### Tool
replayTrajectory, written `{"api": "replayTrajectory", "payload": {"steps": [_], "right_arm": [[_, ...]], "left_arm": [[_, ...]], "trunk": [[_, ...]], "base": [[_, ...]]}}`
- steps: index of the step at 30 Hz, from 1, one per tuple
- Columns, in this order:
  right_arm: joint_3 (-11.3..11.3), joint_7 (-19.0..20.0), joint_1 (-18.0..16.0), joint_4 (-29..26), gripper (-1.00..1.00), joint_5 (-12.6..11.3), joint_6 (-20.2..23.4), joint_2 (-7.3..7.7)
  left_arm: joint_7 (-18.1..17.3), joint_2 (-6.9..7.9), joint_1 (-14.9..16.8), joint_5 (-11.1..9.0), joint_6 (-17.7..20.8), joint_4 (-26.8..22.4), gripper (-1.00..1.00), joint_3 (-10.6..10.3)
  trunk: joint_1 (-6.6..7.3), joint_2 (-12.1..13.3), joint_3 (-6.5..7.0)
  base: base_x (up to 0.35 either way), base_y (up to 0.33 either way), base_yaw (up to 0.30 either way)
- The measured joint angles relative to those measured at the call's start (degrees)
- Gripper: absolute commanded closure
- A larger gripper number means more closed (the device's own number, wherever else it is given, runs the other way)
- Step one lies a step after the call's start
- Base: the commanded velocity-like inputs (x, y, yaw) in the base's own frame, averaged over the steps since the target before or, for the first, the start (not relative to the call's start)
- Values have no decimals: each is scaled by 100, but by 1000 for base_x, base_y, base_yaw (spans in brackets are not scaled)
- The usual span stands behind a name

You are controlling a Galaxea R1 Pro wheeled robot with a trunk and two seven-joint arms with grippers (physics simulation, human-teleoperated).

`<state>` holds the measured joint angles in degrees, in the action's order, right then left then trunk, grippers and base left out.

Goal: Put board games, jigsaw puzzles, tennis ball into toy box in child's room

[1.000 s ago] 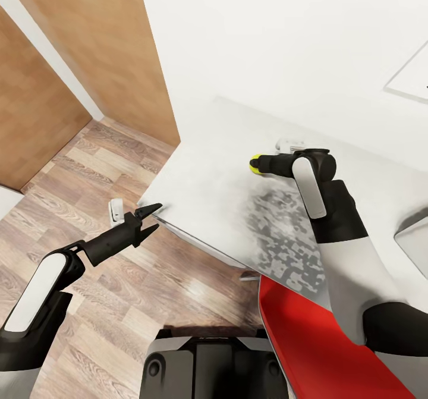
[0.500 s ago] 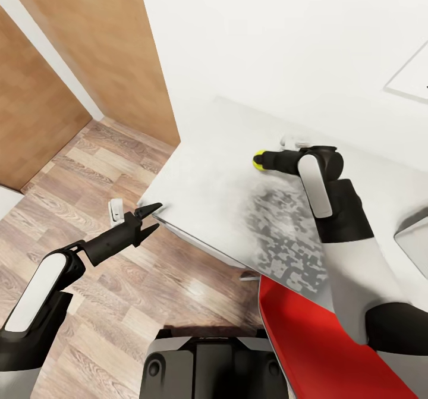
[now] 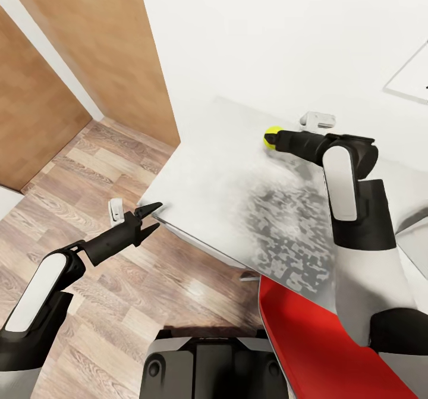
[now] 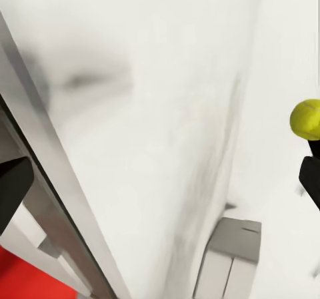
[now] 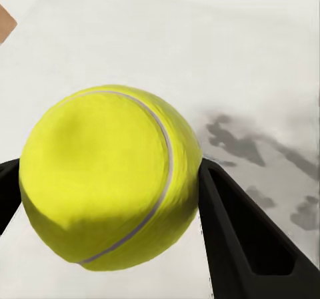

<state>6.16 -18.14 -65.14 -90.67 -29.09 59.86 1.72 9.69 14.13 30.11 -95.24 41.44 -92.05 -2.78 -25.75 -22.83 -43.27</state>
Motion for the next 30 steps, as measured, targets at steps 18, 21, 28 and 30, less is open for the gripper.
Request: {"api": "replayTrajectory", "payload": {"steps": [18, 21, 28, 30], "right_arm": [[-22, 2, 7, -153, 100, -1345, 3, 559], [-20, 1, 6, -155, 100, -1412, 3, 589], [-22, -1, 6, -157, 100, -1500, 3, 633], [-23, 2, 6, -156, 100, -1513, 3, 648]], "left_arm": [[-364, 11, -5, -10, -1, 1, -100, 7], [-498, 16, -8, -17, -1, 0, -100, 6], [-915, 29, -66, -51, 2, -1, -100, 9], [-977, 29, -80, -56, 3, 1, -100, 9]], "trunk": [[0, 0, 145], [0, 0, 172], [0, 0, 236], [0, 0, 254]], "base": [[0, 0, 0], [0, 0, 0], [0, 0, 0], [0, 0, 0]]}}
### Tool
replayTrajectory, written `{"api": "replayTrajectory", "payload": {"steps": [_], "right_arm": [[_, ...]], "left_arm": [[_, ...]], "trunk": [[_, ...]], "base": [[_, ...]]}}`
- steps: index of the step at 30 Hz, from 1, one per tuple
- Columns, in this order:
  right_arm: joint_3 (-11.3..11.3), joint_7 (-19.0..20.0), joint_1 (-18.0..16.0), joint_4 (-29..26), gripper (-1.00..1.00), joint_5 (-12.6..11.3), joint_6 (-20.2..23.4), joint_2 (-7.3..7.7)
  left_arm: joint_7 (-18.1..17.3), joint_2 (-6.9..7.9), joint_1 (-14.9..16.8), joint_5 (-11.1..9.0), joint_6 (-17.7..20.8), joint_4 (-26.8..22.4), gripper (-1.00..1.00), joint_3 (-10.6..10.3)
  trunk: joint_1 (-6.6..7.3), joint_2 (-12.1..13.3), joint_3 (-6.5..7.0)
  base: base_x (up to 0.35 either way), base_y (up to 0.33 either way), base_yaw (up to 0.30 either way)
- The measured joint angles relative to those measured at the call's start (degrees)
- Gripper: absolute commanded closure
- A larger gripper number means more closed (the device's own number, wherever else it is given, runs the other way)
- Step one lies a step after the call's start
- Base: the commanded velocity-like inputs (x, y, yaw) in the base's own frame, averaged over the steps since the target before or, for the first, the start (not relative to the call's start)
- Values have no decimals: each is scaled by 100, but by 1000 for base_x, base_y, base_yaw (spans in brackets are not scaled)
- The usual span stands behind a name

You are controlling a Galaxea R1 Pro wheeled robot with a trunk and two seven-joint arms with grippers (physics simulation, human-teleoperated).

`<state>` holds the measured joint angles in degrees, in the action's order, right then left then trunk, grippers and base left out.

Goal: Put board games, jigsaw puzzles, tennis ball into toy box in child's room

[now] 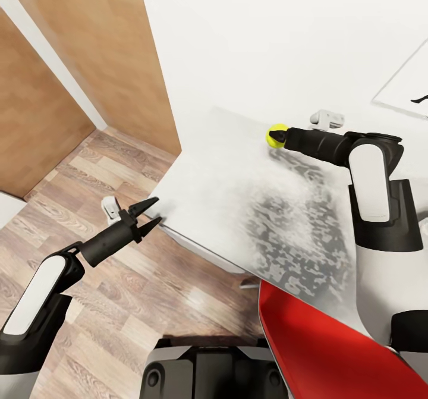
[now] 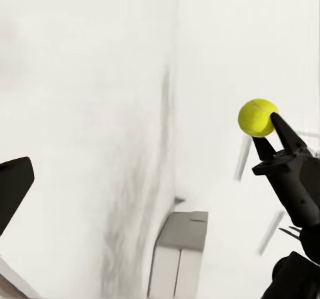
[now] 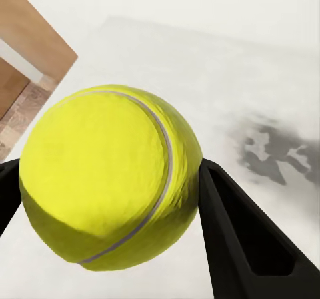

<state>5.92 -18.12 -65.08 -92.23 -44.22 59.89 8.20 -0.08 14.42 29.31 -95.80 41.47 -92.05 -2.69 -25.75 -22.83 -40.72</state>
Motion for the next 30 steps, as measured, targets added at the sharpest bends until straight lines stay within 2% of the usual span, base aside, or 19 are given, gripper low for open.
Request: {"api": "replayTrajectory", "payload": {"steps": [8, 17, 20, 21, 23, 24, 26, 30], "right_arm": [[10, 3, 1, -2, 100, -62, 0, 119], [-10, 5, 2, -2, 100, -87, 0, 161], [-66, 5, 2, -2, 100, -172, 0, 258], [-97, 6, 2, -4, 100, -275, 0, 322], [-137, 6, 3, -7, 100, -649, 1, 502], [-137, 6, 3, -7, 100, -664, 1, 505], [-152, 6, 6, -8, 100, -1222, 2, 740], [-140, 1, 9, -10, 100, -2571, 4, 1331]], "left_arm": [[-49, -6, -10, 9, -4, 10, -100, -18], [144, -47, 27, 64, 0, 34, -100, -59], [189, -56, 35, 74, 1, 37, -100, -65], [199, -58, 37, 76, 1, 38, -100, -66], [213, -59, 41, 81, 1, 39, -100, -68], [214, -59, 41, 81, 1, 39, -100, -68], [225, -56, 43, 86, 1, 39, -100, -69], [237, -51, 45, 91, 2, 40, -100, -70]], "trunk": [[0, 0, 74], [0, 0, 124], [0, 1, 129], [0, 1, 130], [0, 1, 131], [0, 1, 132], [0, 0, 133], [0, 0, 134]], "base": [[0, 0, 0], [0, 0, -17], [0, 0, -151], [0, 0, -198], [0, 0, -215], [0, 0, -229], [0, 0, -244], [0, 0, -263]]}}
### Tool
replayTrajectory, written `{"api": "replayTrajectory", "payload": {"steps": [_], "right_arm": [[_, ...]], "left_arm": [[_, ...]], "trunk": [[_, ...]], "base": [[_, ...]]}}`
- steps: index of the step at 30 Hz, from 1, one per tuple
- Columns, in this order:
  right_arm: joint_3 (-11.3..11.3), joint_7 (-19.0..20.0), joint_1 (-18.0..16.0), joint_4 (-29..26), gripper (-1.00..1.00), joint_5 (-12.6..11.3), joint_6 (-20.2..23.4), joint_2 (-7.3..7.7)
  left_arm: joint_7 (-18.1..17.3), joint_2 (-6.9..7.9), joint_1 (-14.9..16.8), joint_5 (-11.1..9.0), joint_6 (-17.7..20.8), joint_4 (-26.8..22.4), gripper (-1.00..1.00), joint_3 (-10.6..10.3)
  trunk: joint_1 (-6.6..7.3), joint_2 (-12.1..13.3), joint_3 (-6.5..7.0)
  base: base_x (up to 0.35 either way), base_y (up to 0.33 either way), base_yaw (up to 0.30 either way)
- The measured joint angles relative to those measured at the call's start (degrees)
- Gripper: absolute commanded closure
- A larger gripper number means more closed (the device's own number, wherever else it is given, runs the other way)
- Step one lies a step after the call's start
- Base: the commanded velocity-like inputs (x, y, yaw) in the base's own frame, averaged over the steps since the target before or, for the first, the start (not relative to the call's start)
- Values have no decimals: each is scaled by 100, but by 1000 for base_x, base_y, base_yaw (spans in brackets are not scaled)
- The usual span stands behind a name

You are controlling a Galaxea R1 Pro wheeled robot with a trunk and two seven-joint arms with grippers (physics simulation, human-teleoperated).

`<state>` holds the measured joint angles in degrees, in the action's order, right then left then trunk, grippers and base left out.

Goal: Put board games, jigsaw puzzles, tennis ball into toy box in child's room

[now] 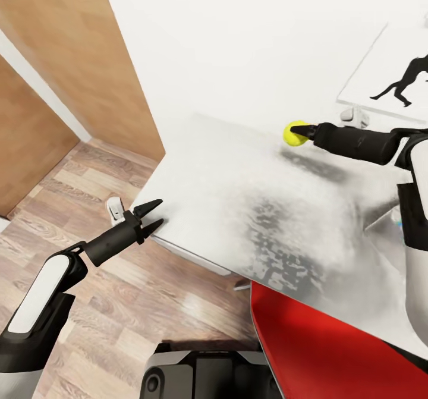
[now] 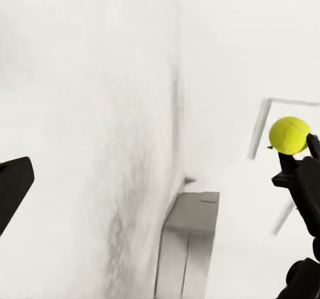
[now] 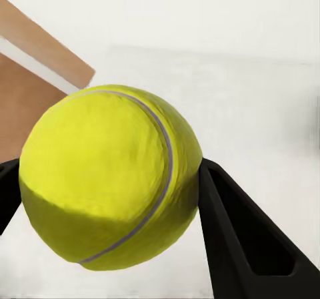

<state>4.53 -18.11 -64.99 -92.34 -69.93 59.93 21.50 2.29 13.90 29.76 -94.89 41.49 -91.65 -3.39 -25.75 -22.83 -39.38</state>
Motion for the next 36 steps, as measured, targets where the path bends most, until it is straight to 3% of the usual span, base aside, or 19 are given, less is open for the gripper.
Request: {"api": "replayTrajectory", "payload": {"steps": [2, 3, 4, 5, 6, 10, 15, 23, 36], "right_arm": [[3, -3, 1, -1, 100, -580, 1, 280], [3, -3, 1, -1, 100, -593, 1, 285], [3, -6, 1, -1, 100, -1016, 2, 507], [4, -6, 2, -1, 100, -1206, 2, 605], [4, -6, 2, -1, 100, -1214, 2, 608], [16, -4, 1, -5, 100, -1623, 3, 854], [117, -1, -3, -9, 100, -1841, 3, 1012], [294, 4, -25, -10, 100, -2105, 4, 1092], [367, 5, -62, -9, 100, -2235, 4, 1174]], "left_arm": [[5, 0, 1, 1, 0, 0, -100, 0], [5, -1, 1, 2, 0, 1, -100, -1], [12, -2, 1, 3, 0, 3, -100, 0], [15, -3, 1, 3, 0, 5, -100, -1], [15, -3, 1, 4, 0, 5, -100, -1], [23, -5, 2, 7, 0, 11, -100, -1], [33, 0, 2, 11, 0, 15, -100, -1], [44, 2, 6, 15, 0, 45, -100, -1], [59, -1, 10, 23, 1, 69, -100, -1]], "trunk": [[0, 0, 1], [0, 0, 2], [0, 0, 4], [0, 0, 6], [0, 0, 7], [0, 0, 19], [0, 0, 38], [0, 0, 77], [0, 0, 155]], "base": [[0, 0, -272], [0, 0, -276], [0, 0, -278], [0, 0, -278], [0, 0, -278], [0, 0, -278], [0, 0, -277], [0, 0, -264], [0, 0, -244]]}}
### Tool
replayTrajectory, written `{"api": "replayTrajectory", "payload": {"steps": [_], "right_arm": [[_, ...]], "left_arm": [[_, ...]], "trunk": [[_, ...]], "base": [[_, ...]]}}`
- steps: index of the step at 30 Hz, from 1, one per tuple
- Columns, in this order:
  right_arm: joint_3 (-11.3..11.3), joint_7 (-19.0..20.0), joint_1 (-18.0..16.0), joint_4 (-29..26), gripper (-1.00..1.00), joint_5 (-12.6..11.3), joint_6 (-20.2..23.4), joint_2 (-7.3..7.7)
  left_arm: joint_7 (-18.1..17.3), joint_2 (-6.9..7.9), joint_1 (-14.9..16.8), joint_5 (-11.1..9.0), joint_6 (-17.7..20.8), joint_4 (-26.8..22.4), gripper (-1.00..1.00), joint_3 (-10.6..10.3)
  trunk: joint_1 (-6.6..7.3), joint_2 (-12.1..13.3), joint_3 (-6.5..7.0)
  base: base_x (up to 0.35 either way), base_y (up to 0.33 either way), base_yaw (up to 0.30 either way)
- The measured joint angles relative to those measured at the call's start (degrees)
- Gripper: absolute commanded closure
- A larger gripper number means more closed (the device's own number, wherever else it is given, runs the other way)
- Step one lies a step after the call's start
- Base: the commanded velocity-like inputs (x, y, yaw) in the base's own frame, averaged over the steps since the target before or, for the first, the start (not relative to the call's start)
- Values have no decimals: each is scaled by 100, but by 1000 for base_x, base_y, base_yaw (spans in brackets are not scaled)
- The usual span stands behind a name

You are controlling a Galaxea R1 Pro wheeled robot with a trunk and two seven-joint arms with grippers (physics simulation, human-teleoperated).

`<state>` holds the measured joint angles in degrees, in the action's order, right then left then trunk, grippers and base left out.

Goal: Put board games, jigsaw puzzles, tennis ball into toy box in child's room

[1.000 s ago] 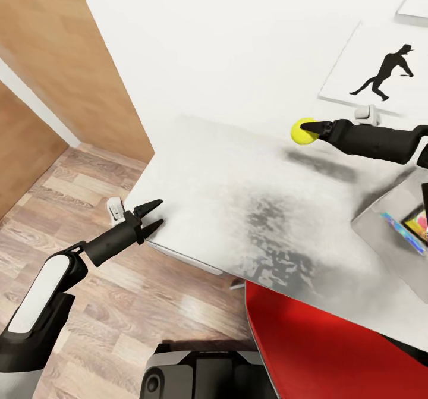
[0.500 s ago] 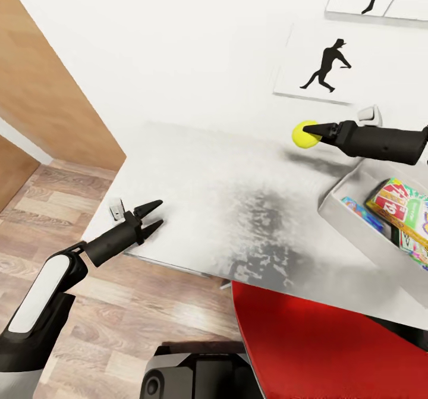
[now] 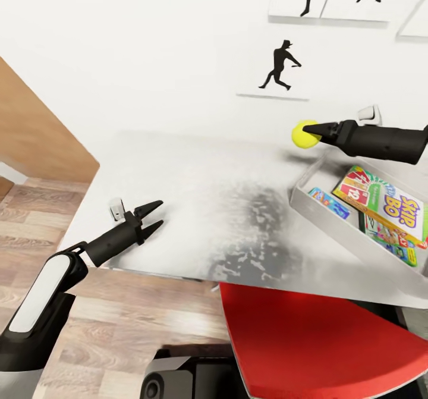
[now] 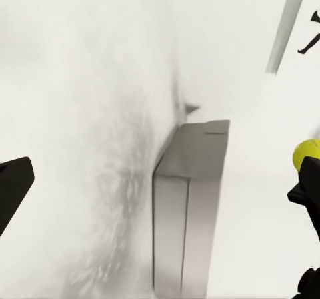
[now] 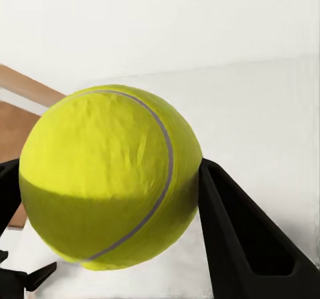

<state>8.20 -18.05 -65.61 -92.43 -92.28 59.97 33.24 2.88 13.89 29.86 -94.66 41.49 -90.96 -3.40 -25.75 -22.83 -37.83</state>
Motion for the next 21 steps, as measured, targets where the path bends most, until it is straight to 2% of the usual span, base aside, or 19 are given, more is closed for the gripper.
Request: {"api": "replayTrajectory", "payload": {"steps": [16, 21], "right_arm": [[97, -22, 16, 7, 100, -7, 0, 3], [117, -78, 40, 10, 100, 41, 0, -41]], "left_arm": [[88, -4, 0, 13, 1, 4, -100, 0], [92, 1, 0, 13, 1, 4, -100, 0]], "trunk": [[0, 0, 105], [0, 0, 127]], "base": [[0, 0, -227], [0, 0, -120]]}}
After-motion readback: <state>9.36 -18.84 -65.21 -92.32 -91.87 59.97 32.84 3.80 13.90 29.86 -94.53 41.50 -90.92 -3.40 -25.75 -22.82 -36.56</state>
